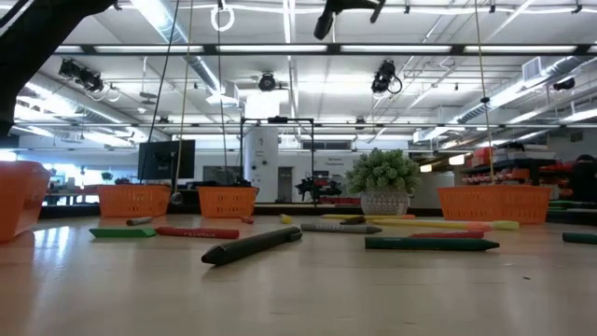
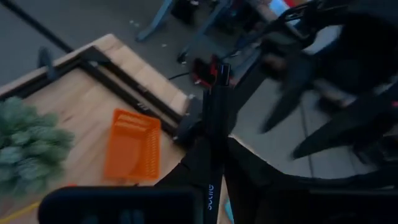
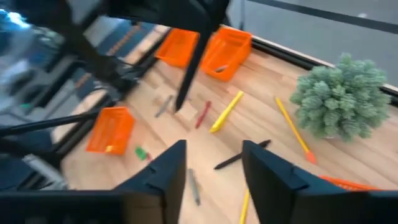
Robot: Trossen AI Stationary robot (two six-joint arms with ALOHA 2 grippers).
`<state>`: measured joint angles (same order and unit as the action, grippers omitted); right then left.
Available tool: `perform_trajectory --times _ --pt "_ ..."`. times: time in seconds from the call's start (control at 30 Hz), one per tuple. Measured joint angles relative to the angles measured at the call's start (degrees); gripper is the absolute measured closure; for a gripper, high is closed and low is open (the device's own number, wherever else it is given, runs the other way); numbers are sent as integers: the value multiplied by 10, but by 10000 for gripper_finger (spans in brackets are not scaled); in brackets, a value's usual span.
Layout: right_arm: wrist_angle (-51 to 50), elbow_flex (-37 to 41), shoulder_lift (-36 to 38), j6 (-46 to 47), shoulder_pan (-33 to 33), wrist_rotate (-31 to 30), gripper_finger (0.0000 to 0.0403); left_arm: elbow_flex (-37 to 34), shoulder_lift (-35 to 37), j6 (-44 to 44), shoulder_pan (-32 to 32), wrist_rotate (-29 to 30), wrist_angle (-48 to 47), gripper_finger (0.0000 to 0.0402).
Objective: Sort crayons/erasers/pens/pencils in bins
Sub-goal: Put the middle black pen into the right orange bin
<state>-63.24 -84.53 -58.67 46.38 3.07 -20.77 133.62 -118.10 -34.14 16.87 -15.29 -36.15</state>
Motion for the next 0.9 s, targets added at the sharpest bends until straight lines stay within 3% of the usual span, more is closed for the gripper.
perform_trajectory --times 0.17,0.4,0.63,0.77,0.9 --pt "39 0 -53 2 -21 -17 208 0 0 -12 4 -23 33 356" --pt "123 0 -87 -1 -53 3 212 0 0 -17 6 -29 49 361" --pt "137 0 -91 -5 -74 8 213 0 -1 -25 6 -31 50 359" --pt "137 0 -90 -15 -76 12 228 0 -1 -27 6 -30 52 363" --pt "140 0 -93 -38 -74 9 270 0 -2 -27 6 -36 77 355"
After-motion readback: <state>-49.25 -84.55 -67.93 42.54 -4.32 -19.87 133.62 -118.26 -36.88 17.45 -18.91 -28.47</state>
